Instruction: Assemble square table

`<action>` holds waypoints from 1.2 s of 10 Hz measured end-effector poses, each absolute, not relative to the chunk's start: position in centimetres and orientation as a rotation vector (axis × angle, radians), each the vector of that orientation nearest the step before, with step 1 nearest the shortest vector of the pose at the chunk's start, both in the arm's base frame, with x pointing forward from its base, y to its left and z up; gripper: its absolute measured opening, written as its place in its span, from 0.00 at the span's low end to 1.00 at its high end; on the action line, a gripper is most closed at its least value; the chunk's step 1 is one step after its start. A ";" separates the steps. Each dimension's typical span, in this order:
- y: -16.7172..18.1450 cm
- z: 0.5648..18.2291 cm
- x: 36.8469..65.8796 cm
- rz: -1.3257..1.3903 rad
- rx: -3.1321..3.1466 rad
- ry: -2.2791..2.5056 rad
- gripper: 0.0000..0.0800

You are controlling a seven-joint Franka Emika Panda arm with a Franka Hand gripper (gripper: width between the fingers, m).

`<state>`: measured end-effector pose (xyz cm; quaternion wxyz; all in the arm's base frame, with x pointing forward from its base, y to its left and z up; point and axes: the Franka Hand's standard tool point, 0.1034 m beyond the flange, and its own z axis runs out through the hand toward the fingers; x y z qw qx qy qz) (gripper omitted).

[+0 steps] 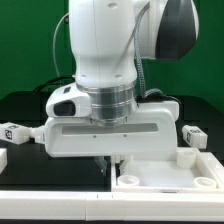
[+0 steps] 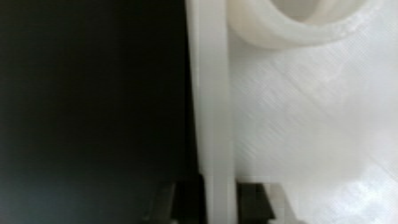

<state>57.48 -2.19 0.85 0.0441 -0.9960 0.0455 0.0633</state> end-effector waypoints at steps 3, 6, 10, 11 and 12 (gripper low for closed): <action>-2.3 0.9 57.8 0.180 -3.058 0.147 0.06; -2.3 0.8 57.8 0.180 -3.058 0.146 0.19; -0.8 4.3 56.9 0.253 -3.031 0.173 0.76; 0.7 5.6 56.0 0.251 -3.031 0.165 0.80; 1.9 6.6 55.2 0.247 -3.040 0.138 0.80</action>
Offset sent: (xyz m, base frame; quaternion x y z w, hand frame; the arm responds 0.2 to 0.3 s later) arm 0.0000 0.0000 0.0000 0.0000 0.0000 0.0000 1.0000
